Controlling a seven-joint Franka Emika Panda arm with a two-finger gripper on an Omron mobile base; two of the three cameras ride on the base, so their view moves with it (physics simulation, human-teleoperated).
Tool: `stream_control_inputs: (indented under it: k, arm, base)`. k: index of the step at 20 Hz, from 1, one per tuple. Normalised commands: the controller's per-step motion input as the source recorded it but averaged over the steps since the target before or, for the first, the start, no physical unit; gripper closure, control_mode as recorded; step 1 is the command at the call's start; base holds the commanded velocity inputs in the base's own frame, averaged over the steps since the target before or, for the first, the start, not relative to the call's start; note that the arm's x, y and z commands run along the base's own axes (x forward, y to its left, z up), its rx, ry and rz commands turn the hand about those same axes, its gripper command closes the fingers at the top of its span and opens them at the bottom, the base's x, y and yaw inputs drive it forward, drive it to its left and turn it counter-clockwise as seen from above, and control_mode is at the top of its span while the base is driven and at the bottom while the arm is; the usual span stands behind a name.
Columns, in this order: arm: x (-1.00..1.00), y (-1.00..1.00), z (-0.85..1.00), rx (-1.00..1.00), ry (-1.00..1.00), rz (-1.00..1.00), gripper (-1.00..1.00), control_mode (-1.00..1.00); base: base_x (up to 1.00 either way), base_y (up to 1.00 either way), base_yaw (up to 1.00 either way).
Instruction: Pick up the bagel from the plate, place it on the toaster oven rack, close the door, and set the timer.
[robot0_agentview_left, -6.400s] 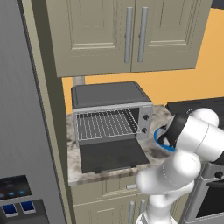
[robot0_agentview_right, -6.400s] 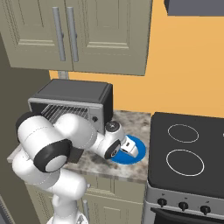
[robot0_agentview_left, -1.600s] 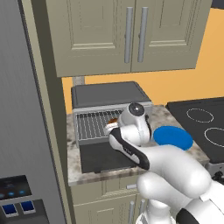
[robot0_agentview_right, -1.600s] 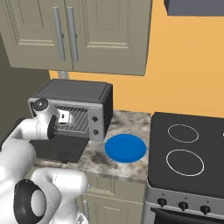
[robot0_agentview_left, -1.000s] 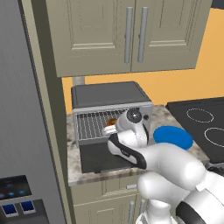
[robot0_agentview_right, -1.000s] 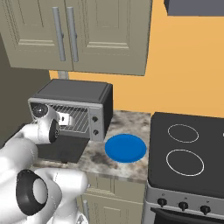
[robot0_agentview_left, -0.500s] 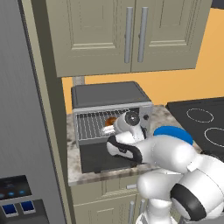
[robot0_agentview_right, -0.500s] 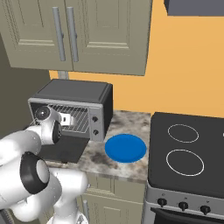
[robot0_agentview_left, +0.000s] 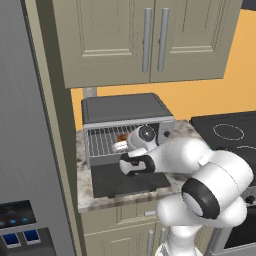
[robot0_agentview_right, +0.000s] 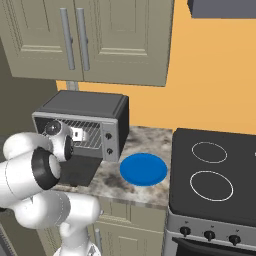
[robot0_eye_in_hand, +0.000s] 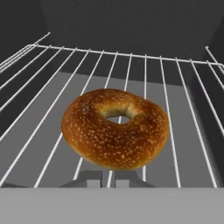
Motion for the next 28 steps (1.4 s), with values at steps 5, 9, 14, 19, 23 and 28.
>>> stream_control_inputs:
  k: [5, 9, 14, 19, 23, 28]
  arm:
    - [0.22, 0.06, -0.15, 0.00, 0.00, 0.00, -1.00, -1.00]
    - [-0.25, 0.04, 0.00, 0.00, -0.07, 0.00, -1.00, -1.00]
    - [-0.43, 0.00, 0.19, 0.00, -0.20, -0.02, -1.00, -1.00]
    - [-0.30, 0.00, 0.55, 0.00, -0.12, -0.05, -1.00, -1.00]
    - [-0.26, 0.00, 0.32, 0.00, 0.07, -0.03, -1.00, -1.00]
    - [-0.05, 0.00, 0.01, 0.00, 0.30, -0.06, -1.00, -1.00]
  base:
    - [0.00, 0.00, 0.00]
    - [0.00, 0.00, 0.00]
    - [0.00, 0.00, 0.00]
    - [0.00, 0.00, 0.00]
    - [0.00, 0.00, 0.00]
    - [0.00, 0.00, 0.00]
